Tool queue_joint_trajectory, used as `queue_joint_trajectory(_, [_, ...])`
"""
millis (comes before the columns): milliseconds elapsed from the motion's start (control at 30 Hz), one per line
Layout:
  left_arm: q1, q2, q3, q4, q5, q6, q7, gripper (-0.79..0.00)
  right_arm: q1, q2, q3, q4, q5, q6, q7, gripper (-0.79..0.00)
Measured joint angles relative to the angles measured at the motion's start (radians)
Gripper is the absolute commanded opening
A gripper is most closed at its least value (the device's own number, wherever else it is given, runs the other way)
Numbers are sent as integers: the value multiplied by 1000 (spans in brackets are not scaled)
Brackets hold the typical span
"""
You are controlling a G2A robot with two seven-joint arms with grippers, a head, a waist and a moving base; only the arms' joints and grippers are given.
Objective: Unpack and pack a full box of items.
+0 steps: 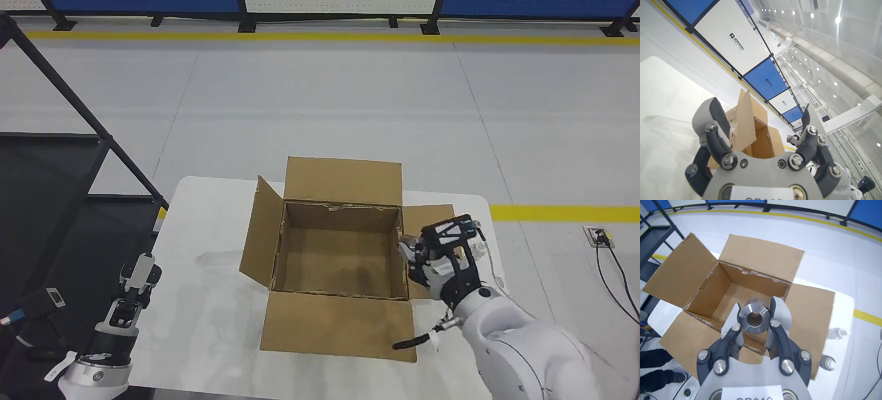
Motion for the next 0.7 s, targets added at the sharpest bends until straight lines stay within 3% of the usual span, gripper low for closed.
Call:
queue_joint_trajectory(100, [0, 0, 0, 0, 0, 0, 0, 0, -118, 8, 107, -75, 9, -6, 4, -785])
queue_joint_trajectory(333, [0, 0, 0, 0, 0, 0, 0, 0, -310, 20, 265, -65, 35, -70, 40, -785])
queue_joint_trajectory(533, [0, 0, 0, 0, 0, 0, 0, 0, -380, 26, 345, 27, 96, -99, 24, -785])
queue_joint_trajectory(700, [0, 0, 0, 0, 0, 0, 0, 0, -338, 32, 323, 158, 69, -91, 42, -785])
